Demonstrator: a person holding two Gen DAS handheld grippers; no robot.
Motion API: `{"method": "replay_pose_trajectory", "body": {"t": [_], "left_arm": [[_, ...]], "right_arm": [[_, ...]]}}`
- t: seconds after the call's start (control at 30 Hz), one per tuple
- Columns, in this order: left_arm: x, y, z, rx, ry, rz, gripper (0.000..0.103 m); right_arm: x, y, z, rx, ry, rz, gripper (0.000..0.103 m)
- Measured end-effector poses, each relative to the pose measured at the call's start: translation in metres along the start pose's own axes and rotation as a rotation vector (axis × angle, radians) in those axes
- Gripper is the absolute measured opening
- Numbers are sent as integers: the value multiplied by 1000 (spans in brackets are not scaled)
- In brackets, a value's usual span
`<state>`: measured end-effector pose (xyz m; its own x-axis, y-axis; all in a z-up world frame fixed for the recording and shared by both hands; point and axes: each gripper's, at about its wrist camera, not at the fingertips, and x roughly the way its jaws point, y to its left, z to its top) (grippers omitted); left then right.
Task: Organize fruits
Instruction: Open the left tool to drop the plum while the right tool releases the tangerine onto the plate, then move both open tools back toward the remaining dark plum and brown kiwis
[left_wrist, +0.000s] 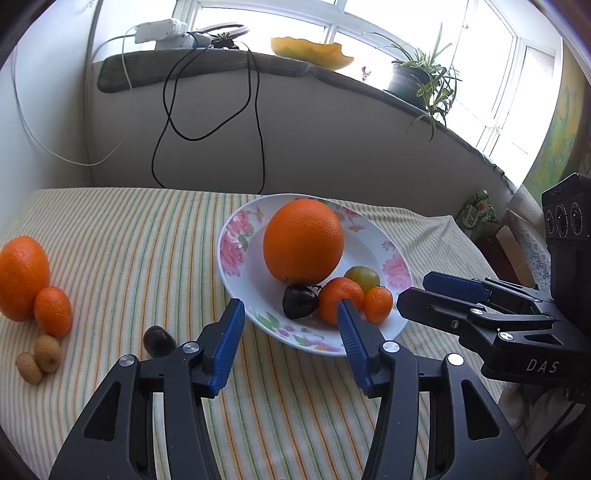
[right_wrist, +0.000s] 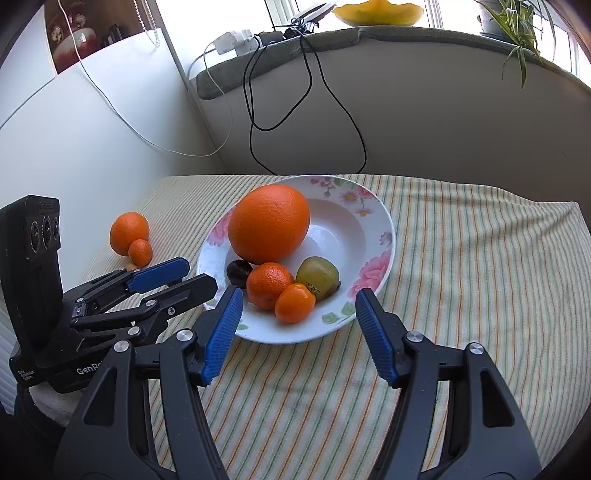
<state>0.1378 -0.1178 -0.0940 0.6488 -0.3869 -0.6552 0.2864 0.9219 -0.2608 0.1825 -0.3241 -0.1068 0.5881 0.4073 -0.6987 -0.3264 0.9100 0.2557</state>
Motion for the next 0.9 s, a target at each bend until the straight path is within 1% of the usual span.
{"method": "replay_pose_trajectory", "body": {"t": [0.07,0.1,0.13,0.3,0.37,0.9], "left_arm": [[-3,1,0,-4,-1,2,56],[-4,2,0,-7,-5,6,61],[-6,3,-1,-11,-9,10,63],[-14,5,-3,-14,-20,20,63],[-17,6,-4,-16,-24,25,63],[-49,34,-18,-51,-55,70,64]], "right_arm": [[-1,2,0,1,-2,2,66],[-1,3,1,1,-3,3,66],[-2,4,1,1,-3,4,66],[-4,11,2,-4,-5,12,68],[-6,15,2,-13,-13,11,81],[-5,52,5,-79,-14,45,81]]}}
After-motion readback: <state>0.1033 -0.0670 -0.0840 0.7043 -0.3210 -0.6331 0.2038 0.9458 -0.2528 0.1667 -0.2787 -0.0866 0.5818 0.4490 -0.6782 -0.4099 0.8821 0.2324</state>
